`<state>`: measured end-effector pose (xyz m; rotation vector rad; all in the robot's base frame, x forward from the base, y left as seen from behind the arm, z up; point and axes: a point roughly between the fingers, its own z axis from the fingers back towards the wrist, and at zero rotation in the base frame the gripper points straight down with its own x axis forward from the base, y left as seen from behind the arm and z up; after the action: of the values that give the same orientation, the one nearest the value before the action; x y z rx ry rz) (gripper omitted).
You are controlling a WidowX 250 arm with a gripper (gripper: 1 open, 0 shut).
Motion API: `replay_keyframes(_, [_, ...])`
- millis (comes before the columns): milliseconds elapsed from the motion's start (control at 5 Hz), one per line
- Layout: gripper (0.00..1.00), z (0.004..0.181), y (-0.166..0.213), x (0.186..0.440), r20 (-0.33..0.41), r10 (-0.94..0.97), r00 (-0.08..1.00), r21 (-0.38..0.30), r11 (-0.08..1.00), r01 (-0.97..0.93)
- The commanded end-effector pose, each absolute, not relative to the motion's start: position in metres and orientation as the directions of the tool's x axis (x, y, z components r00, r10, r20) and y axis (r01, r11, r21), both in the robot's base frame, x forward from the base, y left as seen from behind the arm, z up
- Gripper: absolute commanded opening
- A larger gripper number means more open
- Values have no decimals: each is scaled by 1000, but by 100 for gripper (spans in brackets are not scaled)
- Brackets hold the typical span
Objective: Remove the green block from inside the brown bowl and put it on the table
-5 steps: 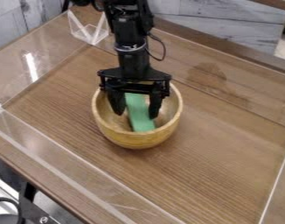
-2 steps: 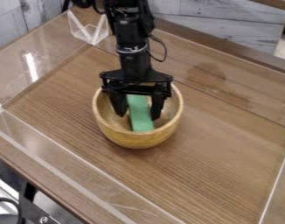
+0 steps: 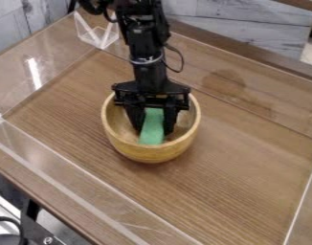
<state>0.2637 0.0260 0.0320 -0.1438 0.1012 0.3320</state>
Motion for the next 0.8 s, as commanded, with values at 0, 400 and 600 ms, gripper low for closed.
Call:
replay_keyframes(0, [0,44,24,271,-91,310,946,-131,938,-320])
replay_keyframes(400, [0,49,15,263,-143,284,948,-121,946,-302])
replay_keyframes(600, [0,50,11,260,-165,271,948,-118,949,-292])
